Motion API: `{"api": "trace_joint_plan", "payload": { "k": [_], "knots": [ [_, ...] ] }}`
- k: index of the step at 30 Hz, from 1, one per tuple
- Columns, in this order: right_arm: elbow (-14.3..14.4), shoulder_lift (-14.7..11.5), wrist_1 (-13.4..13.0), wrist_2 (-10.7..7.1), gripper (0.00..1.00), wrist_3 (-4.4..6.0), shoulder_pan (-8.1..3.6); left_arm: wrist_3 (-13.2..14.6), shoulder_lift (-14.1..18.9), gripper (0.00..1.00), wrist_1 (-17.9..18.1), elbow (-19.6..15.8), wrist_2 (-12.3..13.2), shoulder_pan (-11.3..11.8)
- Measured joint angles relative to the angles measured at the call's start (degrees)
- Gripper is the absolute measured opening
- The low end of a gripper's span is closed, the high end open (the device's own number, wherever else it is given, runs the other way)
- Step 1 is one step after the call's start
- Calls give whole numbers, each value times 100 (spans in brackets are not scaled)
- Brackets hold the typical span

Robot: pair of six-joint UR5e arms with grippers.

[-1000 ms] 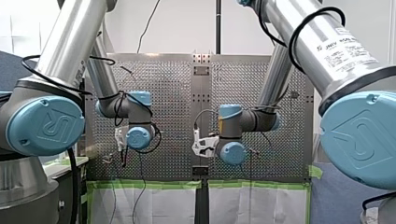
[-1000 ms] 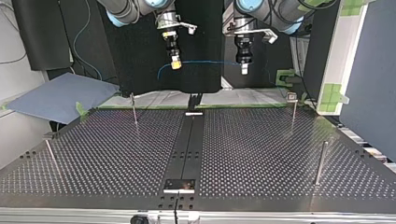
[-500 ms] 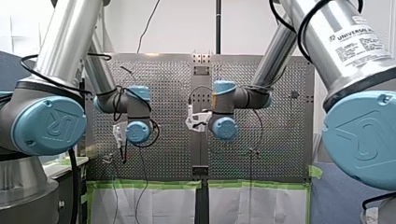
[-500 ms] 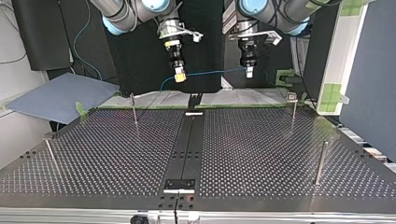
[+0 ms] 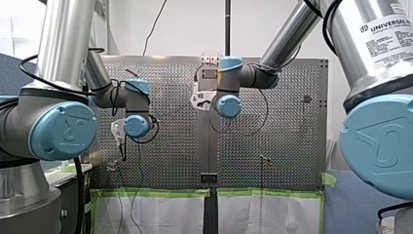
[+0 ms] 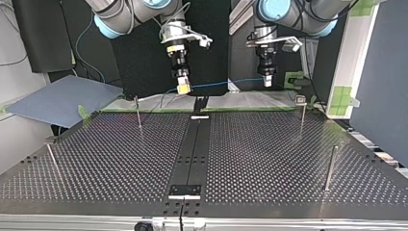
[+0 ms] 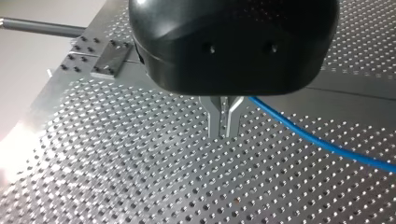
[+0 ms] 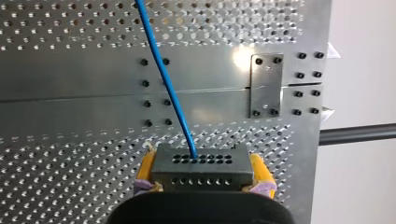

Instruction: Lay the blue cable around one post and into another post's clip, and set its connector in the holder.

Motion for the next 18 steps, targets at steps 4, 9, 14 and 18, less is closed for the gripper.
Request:
{"api": "trace_joint_plan", "payload": {
  "k": [4, 9, 14, 18],
  "knots": [
    [-122, -40, 189, 14, 0, -22, 38, -201, 210, 9, -211, 0, 68, 210],
    [-361, -64, 465, 24, 0, -139, 132, -453, 463, 9, -467, 53, 151, 464],
    [-557, -148, 750, 60, 0, -206, 203, -743, 754, 9, -755, 176, 377, 754],
    [-641, -305, 945, 73, 0, -213, 218, -928, 940, 9, -941, 233, 533, 940]
  ]
}}
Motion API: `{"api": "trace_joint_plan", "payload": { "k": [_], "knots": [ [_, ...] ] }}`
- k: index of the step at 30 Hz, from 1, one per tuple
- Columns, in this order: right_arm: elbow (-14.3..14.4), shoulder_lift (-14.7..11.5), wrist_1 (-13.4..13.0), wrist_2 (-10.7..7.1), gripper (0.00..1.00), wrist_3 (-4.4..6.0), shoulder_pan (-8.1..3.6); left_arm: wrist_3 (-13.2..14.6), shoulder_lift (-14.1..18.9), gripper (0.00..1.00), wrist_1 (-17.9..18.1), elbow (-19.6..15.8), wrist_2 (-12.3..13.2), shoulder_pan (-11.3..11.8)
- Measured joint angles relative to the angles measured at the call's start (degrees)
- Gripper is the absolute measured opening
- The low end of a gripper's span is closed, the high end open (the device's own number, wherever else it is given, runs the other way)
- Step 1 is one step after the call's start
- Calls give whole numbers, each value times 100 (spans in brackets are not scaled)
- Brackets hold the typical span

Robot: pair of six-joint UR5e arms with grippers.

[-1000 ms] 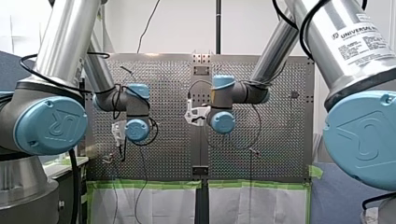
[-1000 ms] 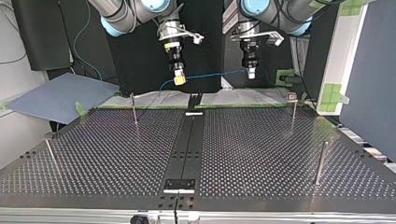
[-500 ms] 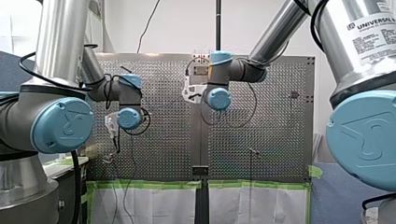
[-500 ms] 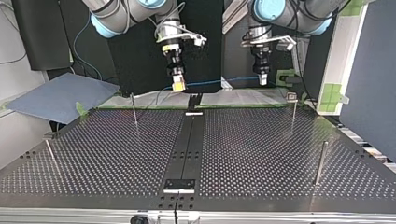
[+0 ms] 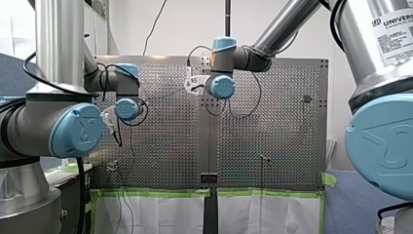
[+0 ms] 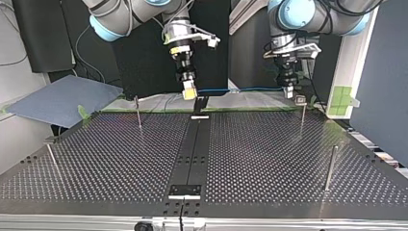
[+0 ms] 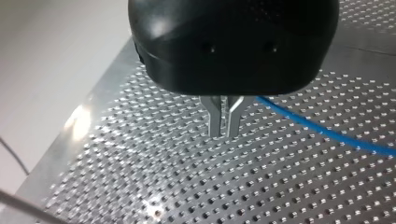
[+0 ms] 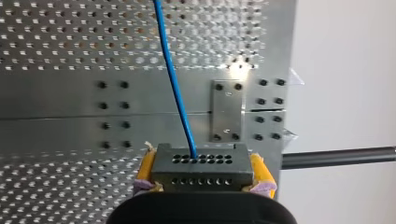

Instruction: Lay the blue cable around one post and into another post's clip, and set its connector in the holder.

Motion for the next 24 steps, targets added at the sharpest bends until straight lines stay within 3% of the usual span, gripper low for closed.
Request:
{"api": "trace_joint_plan", "payload": {
  "k": [7, 16, 24],
  "knots": [
    [-250, -279, 344, -24, 0, -33, 1, -330, 329, 9, -329, 113, -64, 330],
    [-641, -323, 793, -46, 0, -66, 67, -765, 764, 9, -761, 444, -145, 608],
    [-966, -324, 1167, -6, 0, -271, 225, -1031, 1169, 9, -1114, 847, -148, 752]
  ]
}}
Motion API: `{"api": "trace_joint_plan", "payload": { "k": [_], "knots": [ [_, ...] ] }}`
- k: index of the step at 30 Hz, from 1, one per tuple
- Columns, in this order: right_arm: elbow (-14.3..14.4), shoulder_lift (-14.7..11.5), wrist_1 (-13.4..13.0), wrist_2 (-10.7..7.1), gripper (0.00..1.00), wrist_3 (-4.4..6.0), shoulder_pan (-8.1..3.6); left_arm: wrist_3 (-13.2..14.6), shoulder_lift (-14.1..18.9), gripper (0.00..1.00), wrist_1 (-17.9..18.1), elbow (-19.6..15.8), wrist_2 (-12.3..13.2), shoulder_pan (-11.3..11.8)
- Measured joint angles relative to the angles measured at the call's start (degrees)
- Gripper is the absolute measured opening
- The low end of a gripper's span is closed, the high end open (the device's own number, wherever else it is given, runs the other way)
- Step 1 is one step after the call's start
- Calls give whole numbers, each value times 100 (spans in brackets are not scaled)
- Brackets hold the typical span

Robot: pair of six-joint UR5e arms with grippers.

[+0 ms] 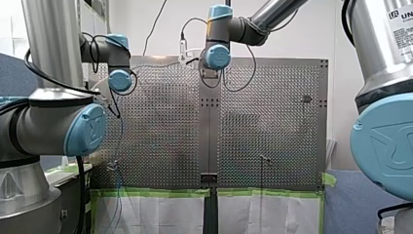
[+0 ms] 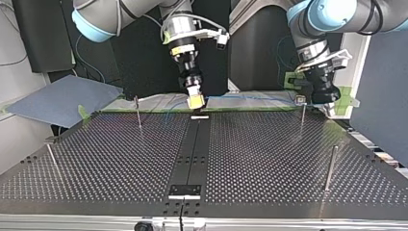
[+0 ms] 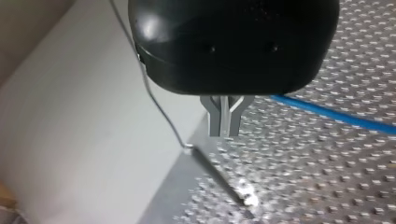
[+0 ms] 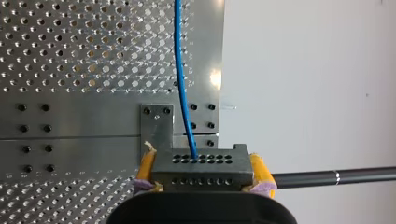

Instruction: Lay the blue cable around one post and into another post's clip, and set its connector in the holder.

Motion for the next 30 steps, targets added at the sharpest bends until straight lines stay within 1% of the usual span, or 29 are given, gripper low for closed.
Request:
{"api": "trace_joint_plan", "payload": {
  "k": [2, 5, 11, 15, 19, 21, 23, 27, 30],
  "knots": [
    [-53, 0, 100, 6, 0, -39, 27, -43, 101, 9, -91, 102, 0, 49],
    [-88, 0, 209, 11, 0, -60, 45, -86, 254, 9, -244, 258, -2, 117],
    [-178, 0, 231, 14, 0, -64, 52, -108, 370, 9, -546, 568, -65, 242],
    [-309, 1, 233, 0, 0, -64, 50, -94, 373, 9, -618, 747, -12, 299],
    [-471, 9, 208, -38, 0, -21, 39, -75, 343, 9, -628, 956, 161, 348],
    [-567, 16, 184, -98, 0, 31, 29, -71, 305, 9, -628, 1046, 239, 365],
    [-656, 38, 171, -163, 0, 63, 19, -73, 226, 9, -645, 1156, 304, 382],
    [-823, 142, 176, -235, 0, 48, 10, -77, 52, 9, -708, 1348, 397, 409],
    [-934, 218, 188, -260, 0, 60, -1, -78, -95, 9, -729, 1497, 426, 423]
  ]
}}
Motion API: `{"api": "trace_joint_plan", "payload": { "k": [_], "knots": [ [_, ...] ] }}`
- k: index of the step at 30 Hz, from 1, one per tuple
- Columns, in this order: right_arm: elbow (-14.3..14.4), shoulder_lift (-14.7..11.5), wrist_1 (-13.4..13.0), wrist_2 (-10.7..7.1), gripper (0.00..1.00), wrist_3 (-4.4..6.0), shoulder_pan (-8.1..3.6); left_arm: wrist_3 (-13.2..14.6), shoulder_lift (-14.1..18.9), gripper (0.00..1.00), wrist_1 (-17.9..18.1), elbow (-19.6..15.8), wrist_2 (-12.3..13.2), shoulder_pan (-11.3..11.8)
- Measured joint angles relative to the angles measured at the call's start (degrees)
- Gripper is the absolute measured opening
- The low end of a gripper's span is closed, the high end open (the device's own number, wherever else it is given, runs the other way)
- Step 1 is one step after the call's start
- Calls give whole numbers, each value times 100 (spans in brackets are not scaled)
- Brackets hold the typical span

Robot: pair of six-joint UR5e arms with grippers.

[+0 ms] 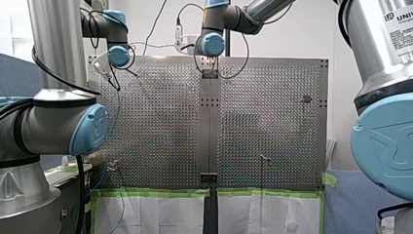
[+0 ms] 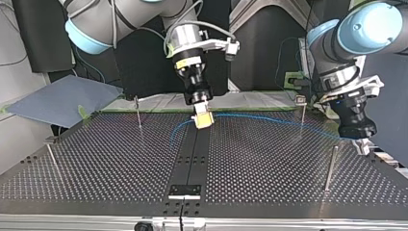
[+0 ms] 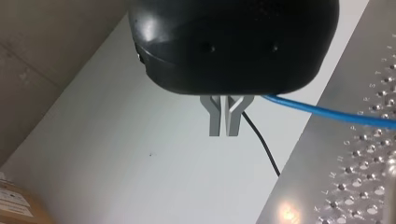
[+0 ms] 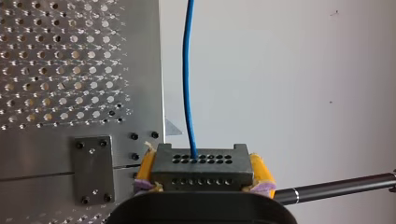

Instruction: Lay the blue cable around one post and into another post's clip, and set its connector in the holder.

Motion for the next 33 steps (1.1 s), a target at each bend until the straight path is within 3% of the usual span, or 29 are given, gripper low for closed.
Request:
{"api": "trace_joint_plan", "payload": {
  "k": [7, 11, 16, 28, 33],
  "knots": [
    [-183, 154, 41, -60, 0, -15, -24, -160, -91, 9, 8, 203, 35, 200],
    [-372, 300, 204, -70, 0, -104, -25, -338, -101, 9, 40, 213, 199, 406],
    [-555, 397, 321, -100, 0, -106, -20, -486, -159, 9, 51, 214, 448, 649],
    [-743, 727, 306, -175, 0, -78, -5, -310, -534, 9, 139, 247, 837, 885],
    [-972, 975, 434, -207, 0, -126, 38, -231, -731, 9, 171, 263, 921, 947]
  ]
}}
